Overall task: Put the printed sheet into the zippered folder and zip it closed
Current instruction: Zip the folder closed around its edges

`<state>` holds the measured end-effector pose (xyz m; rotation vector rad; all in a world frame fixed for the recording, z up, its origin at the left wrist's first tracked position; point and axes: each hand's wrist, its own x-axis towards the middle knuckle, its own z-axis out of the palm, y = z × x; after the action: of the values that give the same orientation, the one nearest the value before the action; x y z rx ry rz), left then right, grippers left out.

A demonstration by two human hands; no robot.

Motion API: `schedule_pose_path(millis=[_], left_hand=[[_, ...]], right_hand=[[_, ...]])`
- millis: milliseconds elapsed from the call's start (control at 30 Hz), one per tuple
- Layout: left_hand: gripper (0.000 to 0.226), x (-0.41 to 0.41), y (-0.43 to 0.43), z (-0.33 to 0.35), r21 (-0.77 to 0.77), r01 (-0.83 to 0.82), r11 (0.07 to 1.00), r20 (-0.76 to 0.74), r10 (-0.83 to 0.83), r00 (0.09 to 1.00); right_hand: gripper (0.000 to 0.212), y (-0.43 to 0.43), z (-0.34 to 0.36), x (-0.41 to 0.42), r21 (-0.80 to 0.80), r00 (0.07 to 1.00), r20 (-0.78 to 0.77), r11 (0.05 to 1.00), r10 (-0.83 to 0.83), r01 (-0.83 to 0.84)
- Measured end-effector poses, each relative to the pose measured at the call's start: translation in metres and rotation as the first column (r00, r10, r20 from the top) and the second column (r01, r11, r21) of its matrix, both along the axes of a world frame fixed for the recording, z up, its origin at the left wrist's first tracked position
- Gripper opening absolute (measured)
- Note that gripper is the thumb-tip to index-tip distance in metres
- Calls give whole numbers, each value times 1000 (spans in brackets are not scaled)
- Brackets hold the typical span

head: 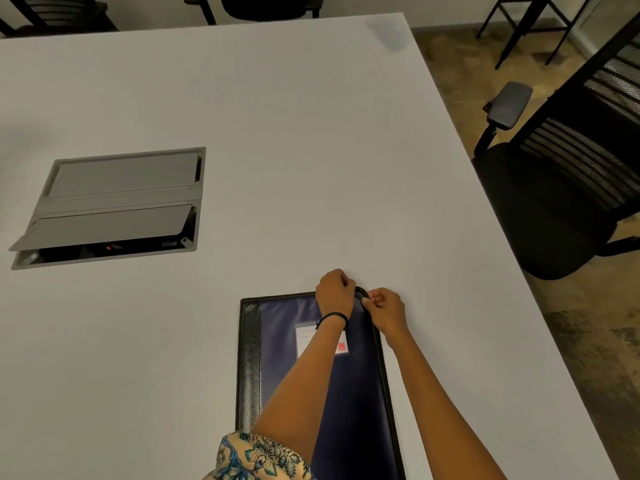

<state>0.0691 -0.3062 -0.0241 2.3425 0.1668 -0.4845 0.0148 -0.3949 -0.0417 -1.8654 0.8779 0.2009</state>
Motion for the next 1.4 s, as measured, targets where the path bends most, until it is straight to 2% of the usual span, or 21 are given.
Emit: schedule_pose_path(millis=[200,267,533,700,933,1000,1100,1200,1333,1400], left_hand=[[12,9,-10,8,130,192,973,-84,-182,980],[22,11,-15,8,180,251,951,-100,-237,966],[25,21,-14,6,326,370,870,-112,-353,929],[25,30,-10,4,419,468,778,-161,-443,882],[47,39,-14,-1,573,525,630,-272,-458,846],[44,39,-17,-1,563,519,643,-270,-450,851],[27,40,-19,0,513,492,703,-251,-426,869],[35,39,-21,3,489,476,731,-220,-424,878],[33,35,-26,10,472,493,731,-192,-460,867],[15,36,-29,10,450,526,722,-191,-497,846]], right_hand=[[13,6,3,1,13,999,19,999,-37,36],[16,10,5,4,20,999,31,999,-37,36],[17,4,6,13,30,1000,-5,1000,5,-4],[14,5,4,14,16,1000,-30,1000,-2,2],[13,7,1,15,5,999,-40,1000,-16,16],[14,6,1,15,2,999,-40,1000,-15,15],[15,6,0,15,6,999,-38,1000,-6,7],[18,6,0,15,-4,999,-37,1000,-6,6],[16,5,-2,14,11,1000,-25,1000,-15,15],[14,5,-3,14,18,999,-27,1000,-21,22]])
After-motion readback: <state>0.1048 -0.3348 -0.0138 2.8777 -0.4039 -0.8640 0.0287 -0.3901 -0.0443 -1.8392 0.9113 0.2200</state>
